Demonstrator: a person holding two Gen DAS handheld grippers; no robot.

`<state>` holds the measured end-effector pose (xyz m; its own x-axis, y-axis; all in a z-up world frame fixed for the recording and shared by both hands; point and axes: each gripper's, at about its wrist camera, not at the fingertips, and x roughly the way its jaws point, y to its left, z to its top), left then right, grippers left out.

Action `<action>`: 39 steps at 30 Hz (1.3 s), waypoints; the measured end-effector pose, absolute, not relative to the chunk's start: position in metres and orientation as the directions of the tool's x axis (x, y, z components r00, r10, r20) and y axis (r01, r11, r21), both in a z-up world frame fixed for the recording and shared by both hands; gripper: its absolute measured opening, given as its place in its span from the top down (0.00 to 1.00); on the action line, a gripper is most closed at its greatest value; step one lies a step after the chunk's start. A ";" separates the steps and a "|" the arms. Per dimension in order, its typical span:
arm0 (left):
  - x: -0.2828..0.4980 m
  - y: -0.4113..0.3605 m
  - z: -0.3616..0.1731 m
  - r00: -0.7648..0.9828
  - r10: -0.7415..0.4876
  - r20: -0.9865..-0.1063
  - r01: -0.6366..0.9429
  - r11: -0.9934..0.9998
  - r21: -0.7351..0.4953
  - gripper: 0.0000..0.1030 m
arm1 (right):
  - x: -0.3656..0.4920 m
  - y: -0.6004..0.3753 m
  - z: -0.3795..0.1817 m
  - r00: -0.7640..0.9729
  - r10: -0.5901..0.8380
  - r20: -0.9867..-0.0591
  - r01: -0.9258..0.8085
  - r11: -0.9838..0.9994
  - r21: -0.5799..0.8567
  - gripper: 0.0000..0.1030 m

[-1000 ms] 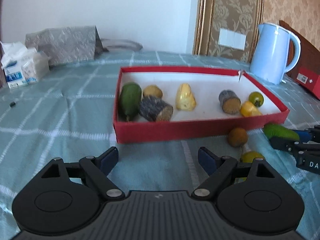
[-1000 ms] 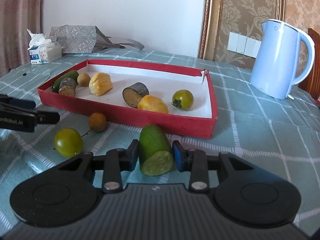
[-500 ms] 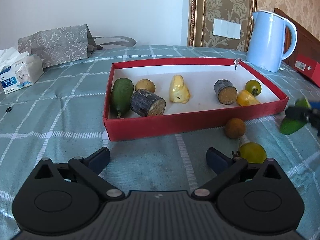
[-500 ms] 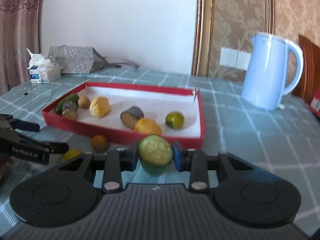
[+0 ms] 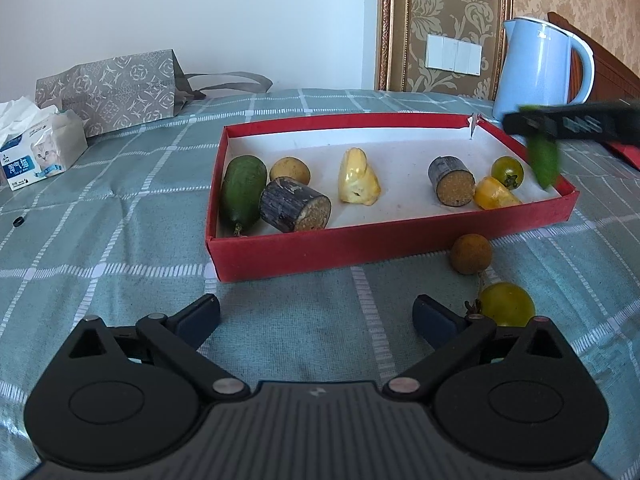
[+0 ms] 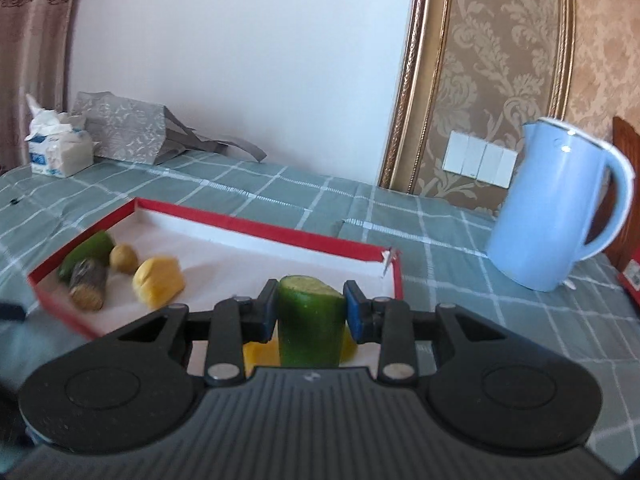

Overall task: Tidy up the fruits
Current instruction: 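Lift the cut cucumber piece into the tray and open the right gripper, then move the left tool to the large green tomato and close on it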

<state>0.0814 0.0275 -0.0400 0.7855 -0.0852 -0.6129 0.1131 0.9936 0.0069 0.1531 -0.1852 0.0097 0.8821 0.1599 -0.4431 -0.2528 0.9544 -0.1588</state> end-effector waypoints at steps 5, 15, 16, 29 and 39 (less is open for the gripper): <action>0.081 0.027 -0.040 0.786 -0.085 -0.613 0.113 0.994 0.007 0.00 | 0.193 -0.173 0.001 0.873 0.131 -0.470 -0.235 0.957 -0.170 0.69; 0.081 0.027 -0.040 0.786 -0.085 -0.613 0.113 0.994 0.007 0.00 | 0.233 -0.157 -0.020 0.848 0.094 -0.522 -0.232 0.950 -0.207 0.60; 0.081 0.027 -0.040 0.786 -0.085 -0.613 0.113 0.994 0.007 0.00 | 0.229 -0.157 -0.019 0.858 0.096 -0.505 -0.227 0.952 -0.205 0.39; 0.081 0.027 -0.040 0.786 -0.085 -0.613 0.113 0.994 0.007 0.00 | 0.096 -0.185 0.005 0.921 0.231 -0.312 -0.284 0.949 -0.135 0.00; 0.081 0.027 -0.040 0.786 -0.084 -0.613 0.112 0.994 0.007 0.00 | 0.049 -0.213 -0.013 0.921 0.259 -0.291 -0.288 0.956 -0.059 0.05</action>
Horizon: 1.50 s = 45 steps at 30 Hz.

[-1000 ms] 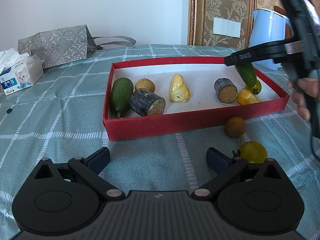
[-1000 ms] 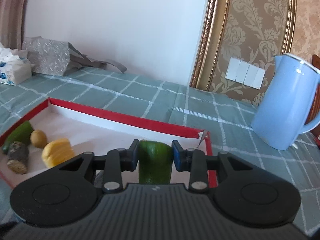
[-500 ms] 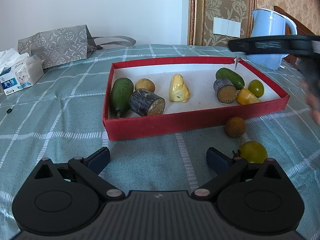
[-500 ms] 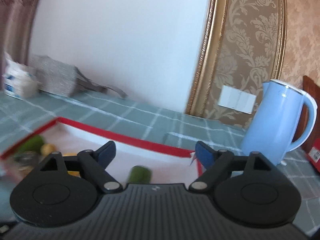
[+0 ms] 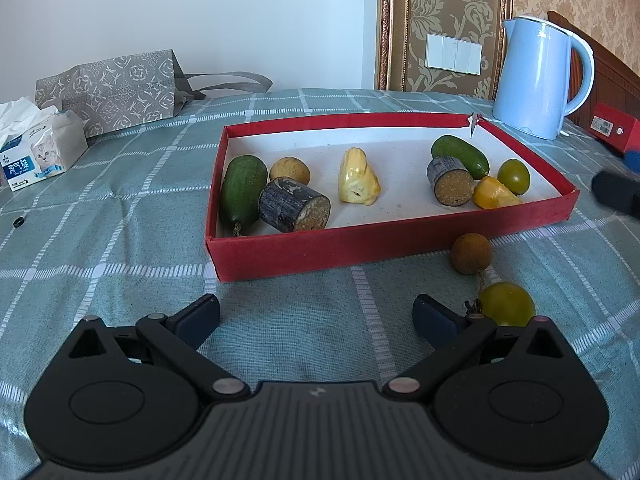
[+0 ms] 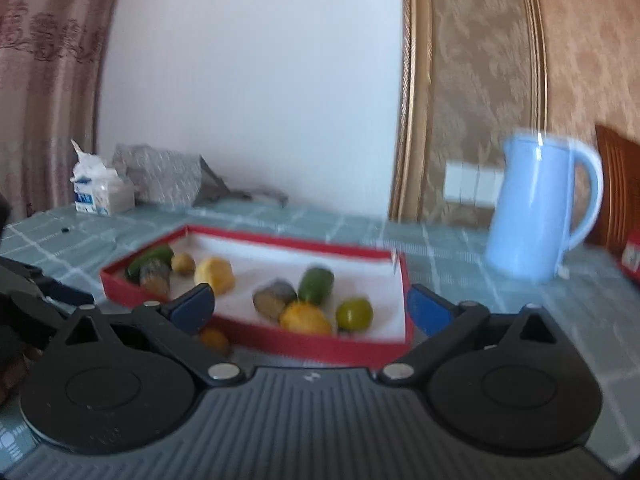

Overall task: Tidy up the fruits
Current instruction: 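Move the left tool to the large green tomato and close on it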

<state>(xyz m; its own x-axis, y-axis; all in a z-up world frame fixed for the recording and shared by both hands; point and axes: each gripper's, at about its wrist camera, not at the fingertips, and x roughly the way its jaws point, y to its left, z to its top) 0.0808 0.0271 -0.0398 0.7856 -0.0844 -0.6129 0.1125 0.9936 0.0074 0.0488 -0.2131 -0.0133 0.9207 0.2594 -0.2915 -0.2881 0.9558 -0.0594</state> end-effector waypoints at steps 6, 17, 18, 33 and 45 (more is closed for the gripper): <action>0.081 0.028 -0.039 0.788 -0.092 -0.609 0.112 0.994 -0.005 0.00 | 0.061 -0.223 -0.027 0.903 0.228 -0.363 -0.243 0.970 0.005 0.10; 0.057 0.024 -0.034 0.823 -0.166 -0.542 0.189 0.982 -0.014 0.00 | 0.065 -0.218 -0.034 0.894 0.178 -0.412 -0.215 0.976 -0.044 0.09; 0.057 0.023 -0.033 0.825 -0.171 -0.539 0.193 0.981 -0.016 0.00 | 0.066 -0.220 -0.034 0.892 0.176 -0.417 -0.210 0.977 -0.037 0.09; 0.037 -0.007 -0.027 0.804 -0.344 -0.486 0.364 0.930 -0.055 0.00 | 0.083 -0.233 -0.043 0.851 0.167 -0.497 -0.164 0.985 0.050 0.03; 0.048 -0.032 -0.037 0.785 -0.280 -0.552 0.314 0.949 -0.034 0.00 | 0.087 -0.237 -0.044 0.843 0.146 -0.517 -0.130 0.989 0.067 0.00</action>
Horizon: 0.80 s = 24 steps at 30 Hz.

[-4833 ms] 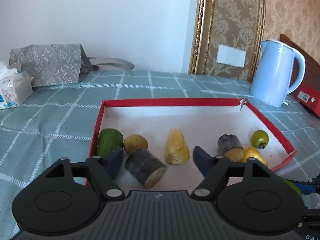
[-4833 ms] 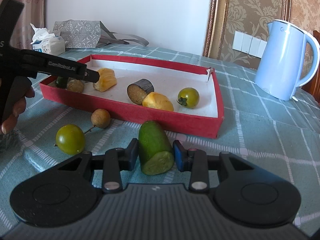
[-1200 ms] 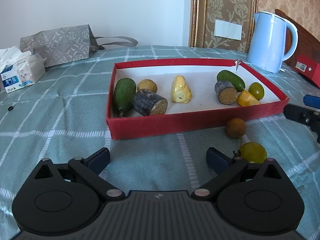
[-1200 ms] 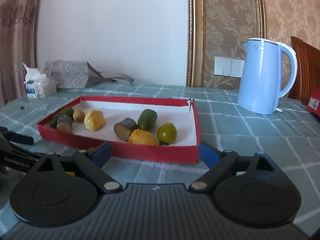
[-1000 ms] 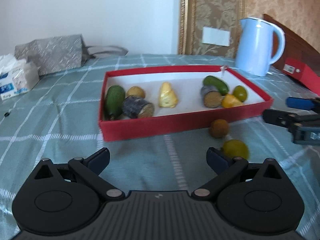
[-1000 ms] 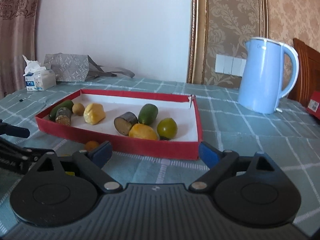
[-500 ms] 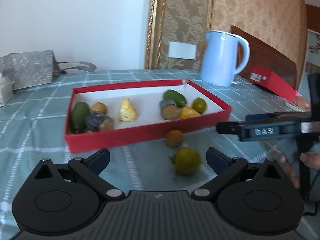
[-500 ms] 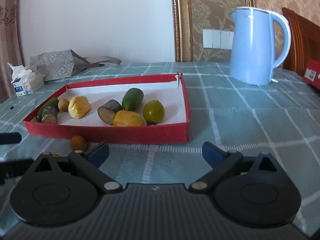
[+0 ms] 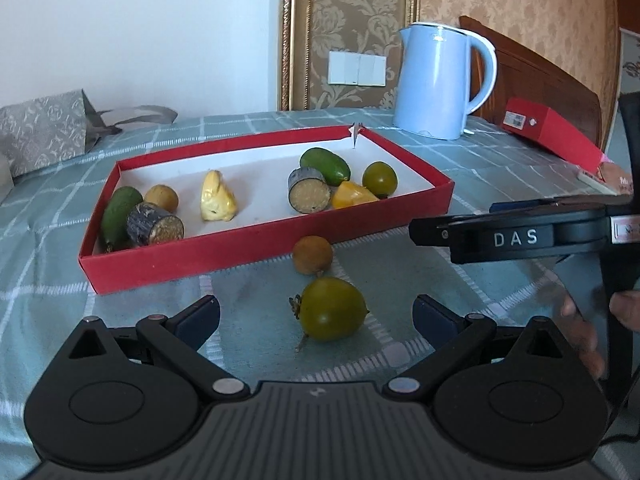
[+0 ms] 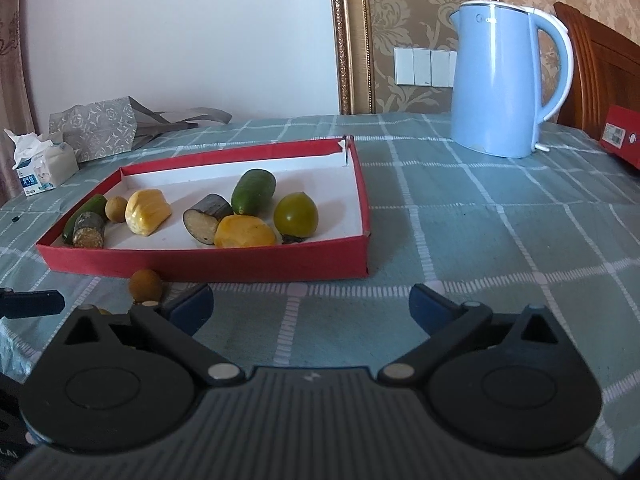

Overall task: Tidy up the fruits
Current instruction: 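Move the left tool to the large green tomato and close on it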

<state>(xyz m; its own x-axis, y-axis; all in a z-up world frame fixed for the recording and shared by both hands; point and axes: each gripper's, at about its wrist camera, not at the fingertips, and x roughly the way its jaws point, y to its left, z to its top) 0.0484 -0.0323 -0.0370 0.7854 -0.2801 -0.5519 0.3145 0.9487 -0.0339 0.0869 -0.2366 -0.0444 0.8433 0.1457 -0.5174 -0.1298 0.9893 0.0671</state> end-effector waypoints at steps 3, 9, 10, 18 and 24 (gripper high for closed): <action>0.052 -0.032 -0.039 0.786 -0.244 -0.568 0.271 0.962 -0.038 0.00 | 0.087 -0.236 -0.044 0.842 0.140 -0.520 -0.125 0.990 0.065 0.00; 0.053 -0.031 -0.039 0.794 -0.193 -0.576 0.208 0.977 -0.041 0.09 | 0.089 -0.236 -0.045 0.834 0.138 -0.534 -0.121 0.990 0.066 0.00; 0.053 -0.033 -0.039 0.792 -0.188 -0.581 0.208 0.978 -0.032 0.12 | 0.089 -0.236 -0.046 0.833 0.137 -0.536 -0.121 0.991 0.065 0.00; 0.049 -0.045 -0.039 0.795 -0.168 -0.583 0.223 0.975 0.022 0.32 | 0.090 -0.236 -0.047 0.828 0.134 -0.544 -0.116 0.991 0.067 0.00; 0.048 -0.048 -0.039 0.797 -0.167 -0.581 0.222 0.975 0.023 0.35 | 0.091 -0.235 -0.048 0.820 0.133 -0.557 -0.118 0.991 0.064 0.00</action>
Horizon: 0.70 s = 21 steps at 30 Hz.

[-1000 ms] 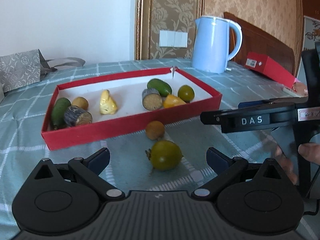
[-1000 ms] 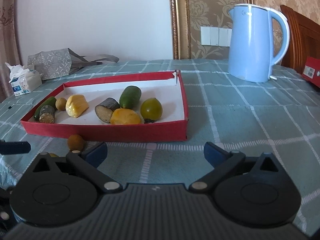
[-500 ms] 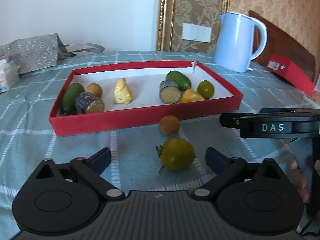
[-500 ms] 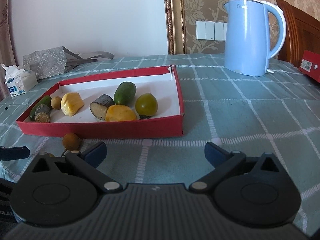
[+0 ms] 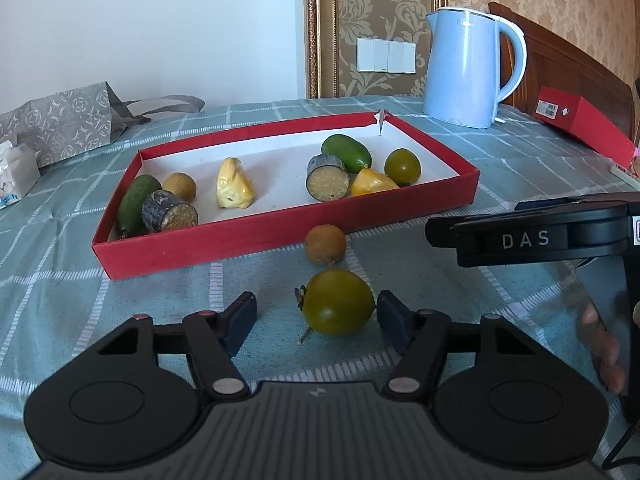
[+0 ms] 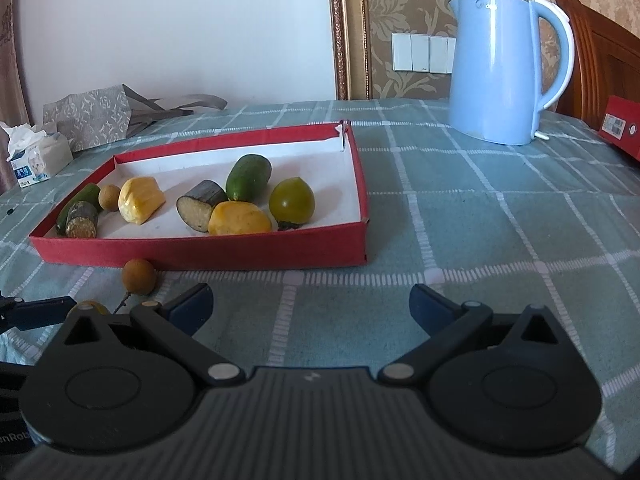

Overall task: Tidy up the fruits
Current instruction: 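Move the left tool to the large green tomato and close on it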

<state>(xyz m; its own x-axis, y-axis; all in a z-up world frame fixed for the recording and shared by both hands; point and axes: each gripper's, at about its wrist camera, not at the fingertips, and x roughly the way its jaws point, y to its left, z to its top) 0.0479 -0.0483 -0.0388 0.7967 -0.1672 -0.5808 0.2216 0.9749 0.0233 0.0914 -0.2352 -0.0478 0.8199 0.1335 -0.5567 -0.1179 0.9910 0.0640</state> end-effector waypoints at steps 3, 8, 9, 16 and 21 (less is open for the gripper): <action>0.048 -0.048 -0.039 0.796 -0.171 -0.580 0.220 0.975 0.015 0.35 | 0.092 -0.236 -0.048 0.820 0.134 -0.556 -0.117 0.991 0.066 0.00; 0.049 -0.049 -0.039 0.795 -0.170 -0.582 0.216 0.976 0.009 0.32 | 0.092 -0.236 -0.048 0.819 0.136 -0.558 -0.121 0.991 0.064 0.00; 0.049 -0.050 -0.039 0.796 -0.166 -0.582 0.210 0.978 0.009 0.32 | 0.092 -0.236 -0.048 0.819 0.135 -0.557 -0.120 0.991 0.065 0.00; 0.047 -0.056 -0.038 0.807 -0.132 -0.576 0.177 0.984 0.022 0.49 | 0.093 -0.236 -0.048 0.818 0.135 -0.559 -0.119 0.991 0.066 0.00; 0.045 -0.061 -0.037 0.812 -0.135 -0.568 0.184 0.982 0.030 0.60 | 0.093 -0.235 -0.049 0.816 0.137 -0.561 -0.121 0.990 0.066 0.00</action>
